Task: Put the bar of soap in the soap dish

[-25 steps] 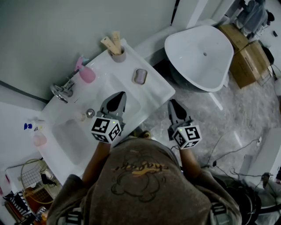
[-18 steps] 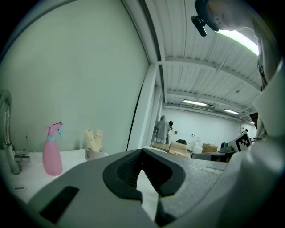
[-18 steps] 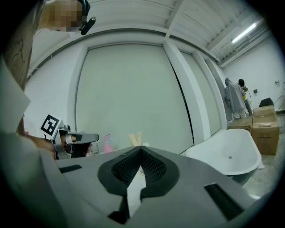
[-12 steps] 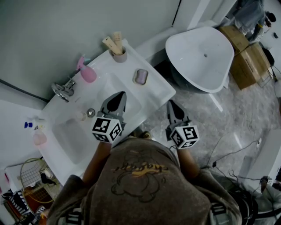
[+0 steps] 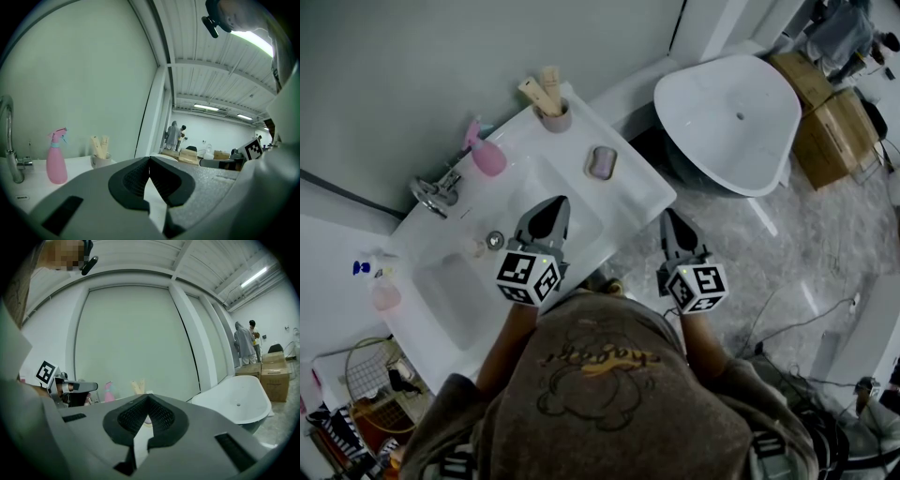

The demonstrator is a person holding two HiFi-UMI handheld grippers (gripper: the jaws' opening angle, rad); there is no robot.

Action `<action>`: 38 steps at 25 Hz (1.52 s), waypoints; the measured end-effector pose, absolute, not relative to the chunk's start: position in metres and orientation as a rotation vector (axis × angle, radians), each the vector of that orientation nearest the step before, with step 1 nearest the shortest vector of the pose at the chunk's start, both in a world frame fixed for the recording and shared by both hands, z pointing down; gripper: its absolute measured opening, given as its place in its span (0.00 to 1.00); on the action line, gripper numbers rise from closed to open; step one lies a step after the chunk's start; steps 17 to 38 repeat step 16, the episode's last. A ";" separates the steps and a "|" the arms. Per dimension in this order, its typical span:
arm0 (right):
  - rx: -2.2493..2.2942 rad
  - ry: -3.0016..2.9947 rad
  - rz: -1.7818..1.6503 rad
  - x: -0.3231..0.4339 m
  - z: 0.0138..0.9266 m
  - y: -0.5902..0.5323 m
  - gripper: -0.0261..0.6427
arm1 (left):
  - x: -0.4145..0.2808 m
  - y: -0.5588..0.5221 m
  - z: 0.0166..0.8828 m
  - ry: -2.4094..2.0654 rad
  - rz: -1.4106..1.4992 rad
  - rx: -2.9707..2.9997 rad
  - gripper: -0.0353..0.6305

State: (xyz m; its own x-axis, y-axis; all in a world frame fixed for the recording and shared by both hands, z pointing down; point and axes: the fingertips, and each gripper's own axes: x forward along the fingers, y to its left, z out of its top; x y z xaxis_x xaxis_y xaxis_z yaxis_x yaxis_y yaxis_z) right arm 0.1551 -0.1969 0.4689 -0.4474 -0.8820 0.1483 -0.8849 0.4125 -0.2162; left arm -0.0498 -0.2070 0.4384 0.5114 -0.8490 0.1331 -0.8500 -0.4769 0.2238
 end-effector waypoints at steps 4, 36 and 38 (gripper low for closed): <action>1.655 -2.642 0.415 0.156 0.468 -0.203 0.04 | -0.050 -0.210 0.441 -1.437 0.011 2.487 0.06; 1.640 -2.625 0.441 0.156 0.476 -0.214 0.04 | -0.052 -0.221 0.447 -1.453 0.016 2.456 0.06; 1.640 -2.625 0.441 0.156 0.476 -0.214 0.04 | -0.052 -0.221 0.447 -1.453 0.016 2.456 0.06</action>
